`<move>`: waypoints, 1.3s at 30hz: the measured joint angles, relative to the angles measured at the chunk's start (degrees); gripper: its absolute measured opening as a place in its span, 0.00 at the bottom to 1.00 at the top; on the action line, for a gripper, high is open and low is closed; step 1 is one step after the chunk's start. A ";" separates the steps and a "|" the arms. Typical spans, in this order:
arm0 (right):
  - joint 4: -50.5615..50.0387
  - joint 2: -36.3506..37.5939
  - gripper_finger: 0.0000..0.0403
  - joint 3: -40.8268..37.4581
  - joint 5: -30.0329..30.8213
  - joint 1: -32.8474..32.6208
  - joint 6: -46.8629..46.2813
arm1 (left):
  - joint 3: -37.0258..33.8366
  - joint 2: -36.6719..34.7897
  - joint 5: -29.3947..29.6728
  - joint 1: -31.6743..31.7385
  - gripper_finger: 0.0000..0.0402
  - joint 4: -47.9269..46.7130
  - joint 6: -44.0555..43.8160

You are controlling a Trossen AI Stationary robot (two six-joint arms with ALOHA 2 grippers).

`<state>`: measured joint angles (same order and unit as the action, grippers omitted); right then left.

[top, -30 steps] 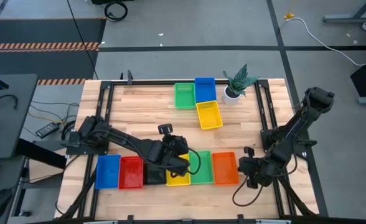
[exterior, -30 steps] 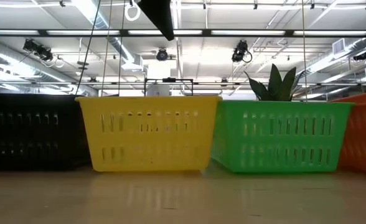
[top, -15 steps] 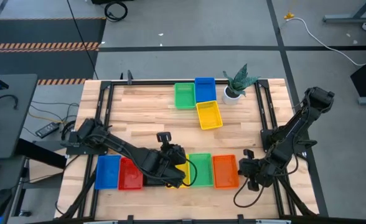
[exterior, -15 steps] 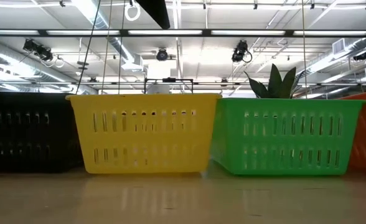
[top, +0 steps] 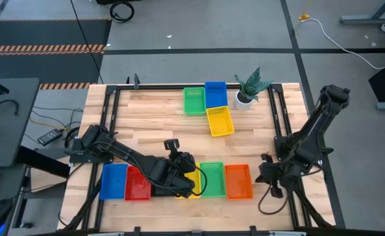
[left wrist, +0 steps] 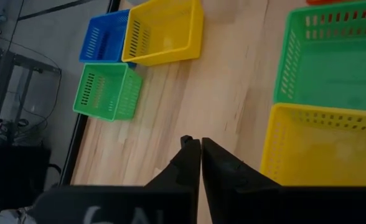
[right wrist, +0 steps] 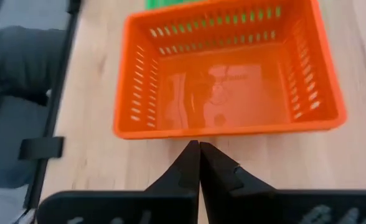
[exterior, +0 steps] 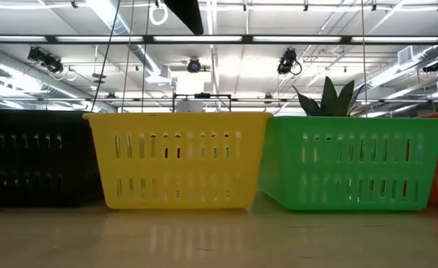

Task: Stack baskets by color
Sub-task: Stack the top green bin on top of the green bin

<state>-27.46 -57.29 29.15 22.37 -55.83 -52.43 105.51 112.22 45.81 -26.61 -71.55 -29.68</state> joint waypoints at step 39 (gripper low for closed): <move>50.31 10.43 0.04 -17.84 10.60 0.46 52.67 | -24.47 0.73 -36.40 43.59 0.47 51.62 40.69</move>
<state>22.85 -46.86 11.31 32.97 -55.37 0.24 81.04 112.96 9.42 16.98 -19.93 11.01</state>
